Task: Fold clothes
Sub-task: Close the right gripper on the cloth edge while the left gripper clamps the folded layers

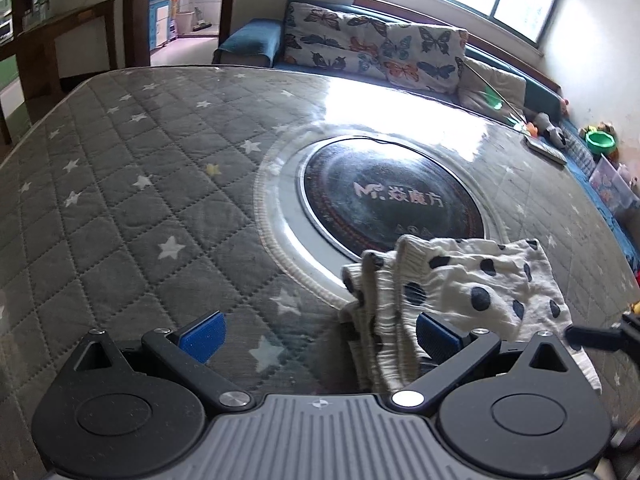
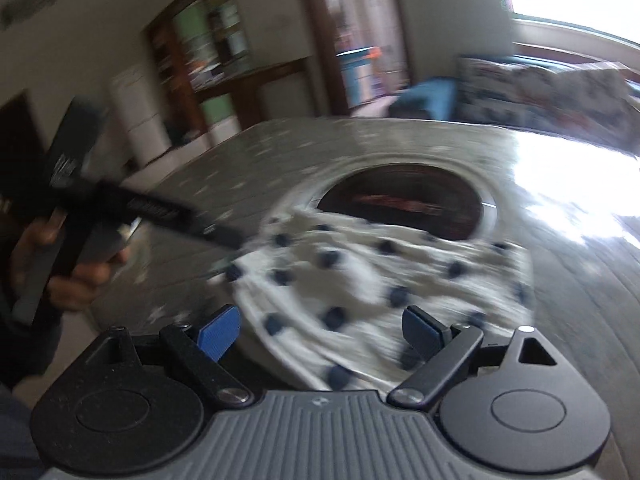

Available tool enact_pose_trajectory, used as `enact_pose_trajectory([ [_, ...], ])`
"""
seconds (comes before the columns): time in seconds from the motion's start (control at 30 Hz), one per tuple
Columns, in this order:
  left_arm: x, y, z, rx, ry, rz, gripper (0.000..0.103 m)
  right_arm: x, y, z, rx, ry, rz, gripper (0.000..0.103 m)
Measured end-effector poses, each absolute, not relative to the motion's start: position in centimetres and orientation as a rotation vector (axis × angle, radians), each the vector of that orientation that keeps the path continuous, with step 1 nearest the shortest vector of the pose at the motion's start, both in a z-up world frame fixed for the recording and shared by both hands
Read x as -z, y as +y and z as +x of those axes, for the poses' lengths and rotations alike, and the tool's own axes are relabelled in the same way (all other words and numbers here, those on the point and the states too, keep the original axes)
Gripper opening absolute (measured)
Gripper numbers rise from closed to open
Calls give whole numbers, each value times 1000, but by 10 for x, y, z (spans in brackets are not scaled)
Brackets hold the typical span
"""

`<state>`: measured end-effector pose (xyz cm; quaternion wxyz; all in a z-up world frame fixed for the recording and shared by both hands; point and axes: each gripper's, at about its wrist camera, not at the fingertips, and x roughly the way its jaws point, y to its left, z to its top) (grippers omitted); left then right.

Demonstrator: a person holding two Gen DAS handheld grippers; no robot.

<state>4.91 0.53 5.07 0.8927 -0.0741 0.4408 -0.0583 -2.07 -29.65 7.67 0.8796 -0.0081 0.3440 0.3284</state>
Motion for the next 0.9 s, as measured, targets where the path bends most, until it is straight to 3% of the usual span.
enact_pose_trajectory([
  [0.33,-54,34,49,98,895,-206,103,-71,-203,-37,-834,677,-439,90],
  [0.5,-53,44,49,95,888,-227,103,-50,-161,-49,-793,613,-687,79],
  [0.67,-48,51,49,91,896,-248,103,-39,-143,-57,-772,598,-806,62],
  [0.83,-45,55,49,92,901,-261,103,-29,-136,-66,-744,537,-920,56],
  [0.9,-44,57,48,91,902,-266,103,-27,-136,-65,-750,521,-939,45],
])
